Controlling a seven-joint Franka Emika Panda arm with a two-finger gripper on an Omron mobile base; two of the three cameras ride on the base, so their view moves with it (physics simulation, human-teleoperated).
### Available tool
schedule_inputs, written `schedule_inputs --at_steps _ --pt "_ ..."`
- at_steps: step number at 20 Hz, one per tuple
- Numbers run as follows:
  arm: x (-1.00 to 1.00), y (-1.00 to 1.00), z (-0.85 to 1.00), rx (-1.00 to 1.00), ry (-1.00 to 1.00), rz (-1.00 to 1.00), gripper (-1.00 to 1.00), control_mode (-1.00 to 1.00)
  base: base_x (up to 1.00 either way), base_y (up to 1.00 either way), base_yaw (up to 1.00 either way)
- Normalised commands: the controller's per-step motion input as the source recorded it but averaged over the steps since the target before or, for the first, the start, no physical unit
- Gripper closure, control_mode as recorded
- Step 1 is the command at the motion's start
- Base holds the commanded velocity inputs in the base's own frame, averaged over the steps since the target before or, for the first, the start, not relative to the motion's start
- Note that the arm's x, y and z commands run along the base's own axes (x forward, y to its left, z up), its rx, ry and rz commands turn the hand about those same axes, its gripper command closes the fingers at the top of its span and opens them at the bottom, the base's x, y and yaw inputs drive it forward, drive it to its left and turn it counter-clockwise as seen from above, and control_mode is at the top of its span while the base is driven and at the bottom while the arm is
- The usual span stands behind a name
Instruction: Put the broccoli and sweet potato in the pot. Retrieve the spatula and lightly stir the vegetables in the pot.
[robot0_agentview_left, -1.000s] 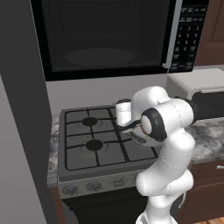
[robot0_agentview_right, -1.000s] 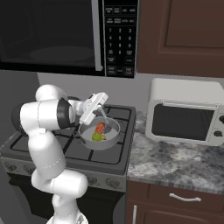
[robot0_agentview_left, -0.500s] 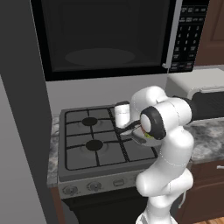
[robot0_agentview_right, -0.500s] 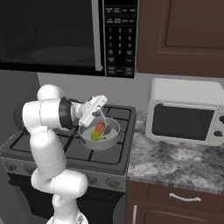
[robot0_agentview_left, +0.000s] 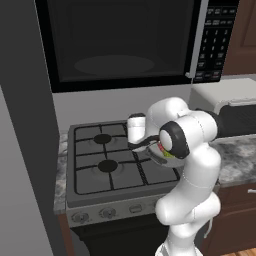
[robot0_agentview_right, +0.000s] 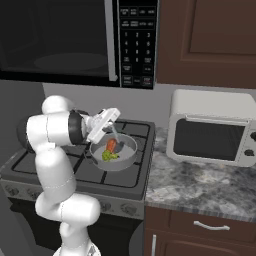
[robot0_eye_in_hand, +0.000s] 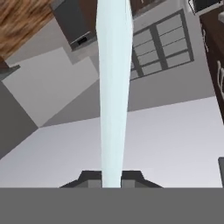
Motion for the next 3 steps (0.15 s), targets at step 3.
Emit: schedule_inputs --at_steps 3 --pt "0.00 0.09 0.00 0.00 0.00 0.00 1.00 -1.00 0.00 0.00 0.00"
